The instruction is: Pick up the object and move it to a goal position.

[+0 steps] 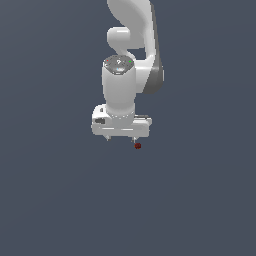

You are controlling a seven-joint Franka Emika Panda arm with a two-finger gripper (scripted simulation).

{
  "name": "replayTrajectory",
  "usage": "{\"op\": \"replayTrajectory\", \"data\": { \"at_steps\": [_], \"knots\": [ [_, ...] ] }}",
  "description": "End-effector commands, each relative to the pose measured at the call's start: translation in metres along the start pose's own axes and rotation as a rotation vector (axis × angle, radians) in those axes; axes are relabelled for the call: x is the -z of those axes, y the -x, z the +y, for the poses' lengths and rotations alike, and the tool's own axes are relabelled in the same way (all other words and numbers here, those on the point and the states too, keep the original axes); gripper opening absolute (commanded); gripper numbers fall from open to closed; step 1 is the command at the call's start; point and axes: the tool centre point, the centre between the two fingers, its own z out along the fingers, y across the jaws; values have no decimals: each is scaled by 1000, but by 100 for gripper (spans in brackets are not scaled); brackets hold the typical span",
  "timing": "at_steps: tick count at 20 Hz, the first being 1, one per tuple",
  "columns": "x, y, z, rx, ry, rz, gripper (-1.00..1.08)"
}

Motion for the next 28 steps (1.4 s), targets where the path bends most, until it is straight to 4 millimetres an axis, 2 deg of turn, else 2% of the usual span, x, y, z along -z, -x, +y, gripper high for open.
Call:
{"op": "replayTrajectory", "data": {
  "at_steps": [1,16,28],
  "knots": [
    [0,0,0,0,0,0,100],
    [5,-8,-10,38,-10,13,100],
    [-18,5,-20,208,-7,-1,100]
  ]
}}
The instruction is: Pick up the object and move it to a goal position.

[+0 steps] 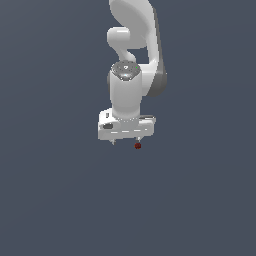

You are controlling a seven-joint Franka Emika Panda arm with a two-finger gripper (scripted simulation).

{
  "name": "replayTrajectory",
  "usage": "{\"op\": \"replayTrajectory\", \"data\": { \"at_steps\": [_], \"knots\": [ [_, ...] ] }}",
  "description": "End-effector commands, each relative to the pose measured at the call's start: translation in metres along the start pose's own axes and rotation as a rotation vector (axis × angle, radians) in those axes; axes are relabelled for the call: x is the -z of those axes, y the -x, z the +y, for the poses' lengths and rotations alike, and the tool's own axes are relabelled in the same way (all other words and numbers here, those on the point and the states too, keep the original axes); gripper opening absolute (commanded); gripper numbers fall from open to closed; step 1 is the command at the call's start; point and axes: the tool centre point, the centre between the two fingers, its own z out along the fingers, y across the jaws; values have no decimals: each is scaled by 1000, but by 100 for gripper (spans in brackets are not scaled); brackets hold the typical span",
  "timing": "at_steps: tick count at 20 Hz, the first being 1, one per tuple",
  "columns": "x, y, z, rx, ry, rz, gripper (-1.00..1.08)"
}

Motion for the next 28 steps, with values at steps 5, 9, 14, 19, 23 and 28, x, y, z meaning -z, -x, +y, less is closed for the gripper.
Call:
{"op": "replayTrajectory", "data": {
  "at_steps": [5,9,14,19,23,28],
  "knots": [
    [-22,12,-13,171,-1,-15,100],
    [-38,21,-23,301,-5,-25,100],
    [-57,34,-36,464,-13,-36,100],
    [-74,46,-49,618,-24,-44,100],
    [-84,54,-58,712,-32,-47,100],
    [-92,61,-65,792,-40,-50,100]
  ]
}}
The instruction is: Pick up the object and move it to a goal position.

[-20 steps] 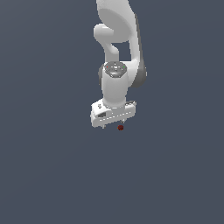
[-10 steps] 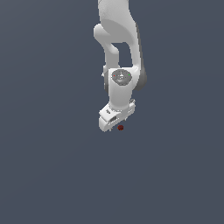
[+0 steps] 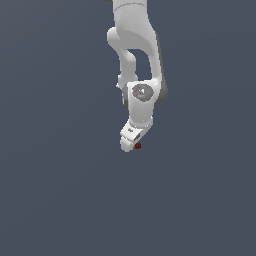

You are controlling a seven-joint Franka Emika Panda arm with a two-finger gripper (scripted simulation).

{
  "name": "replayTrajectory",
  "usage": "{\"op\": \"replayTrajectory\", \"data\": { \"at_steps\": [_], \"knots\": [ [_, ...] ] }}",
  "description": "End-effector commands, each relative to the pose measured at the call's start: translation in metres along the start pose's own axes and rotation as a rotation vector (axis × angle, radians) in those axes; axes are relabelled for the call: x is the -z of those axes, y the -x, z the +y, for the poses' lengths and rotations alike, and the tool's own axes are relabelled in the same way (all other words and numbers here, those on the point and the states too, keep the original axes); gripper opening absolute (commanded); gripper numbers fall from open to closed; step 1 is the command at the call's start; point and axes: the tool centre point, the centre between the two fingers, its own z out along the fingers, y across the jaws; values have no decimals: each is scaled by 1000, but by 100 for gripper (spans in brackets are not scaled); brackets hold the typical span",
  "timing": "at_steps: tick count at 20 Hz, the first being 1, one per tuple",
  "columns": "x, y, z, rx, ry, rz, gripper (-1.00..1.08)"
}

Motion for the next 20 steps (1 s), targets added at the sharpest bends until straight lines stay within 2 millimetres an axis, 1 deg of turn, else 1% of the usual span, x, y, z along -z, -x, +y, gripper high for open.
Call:
{"op": "replayTrajectory", "data": {
  "at_steps": [1,11,14,20],
  "knots": [
    [-3,0,-4,35,-2,0,100],
    [-9,0,-7,60,-5,0,100],
    [-18,0,-8,61,-5,0,100],
    [-47,1,-9,65,-5,0,100]
  ]
}}
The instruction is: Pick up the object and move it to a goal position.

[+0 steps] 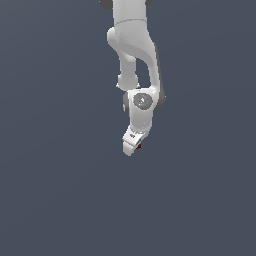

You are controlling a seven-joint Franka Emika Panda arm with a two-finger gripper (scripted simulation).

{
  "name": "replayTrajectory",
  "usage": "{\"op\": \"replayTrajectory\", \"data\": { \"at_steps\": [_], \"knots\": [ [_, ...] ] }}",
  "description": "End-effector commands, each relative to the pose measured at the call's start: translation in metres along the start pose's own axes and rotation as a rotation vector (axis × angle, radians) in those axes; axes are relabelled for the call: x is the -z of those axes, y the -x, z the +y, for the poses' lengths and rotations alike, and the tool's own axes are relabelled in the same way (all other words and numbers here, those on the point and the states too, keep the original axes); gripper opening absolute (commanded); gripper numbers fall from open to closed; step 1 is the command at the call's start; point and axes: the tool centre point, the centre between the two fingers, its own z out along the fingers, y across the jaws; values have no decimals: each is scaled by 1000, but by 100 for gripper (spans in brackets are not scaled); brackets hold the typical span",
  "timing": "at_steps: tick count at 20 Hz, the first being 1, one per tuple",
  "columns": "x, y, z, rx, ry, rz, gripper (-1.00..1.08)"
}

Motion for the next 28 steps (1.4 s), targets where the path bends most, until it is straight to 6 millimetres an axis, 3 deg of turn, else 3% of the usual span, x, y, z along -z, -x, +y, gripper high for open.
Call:
{"op": "replayTrajectory", "data": {
  "at_steps": [1,6,7,20,28],
  "knots": [
    [-10,0,0,1,0,0,100],
    [-17,0,0,2,0,0,100],
    [-17,0,0,2,0,0,-100],
    [-15,-2,-2,1,1,0,-100],
    [2,-30,-38,1,1,0,-100]
  ]
}}
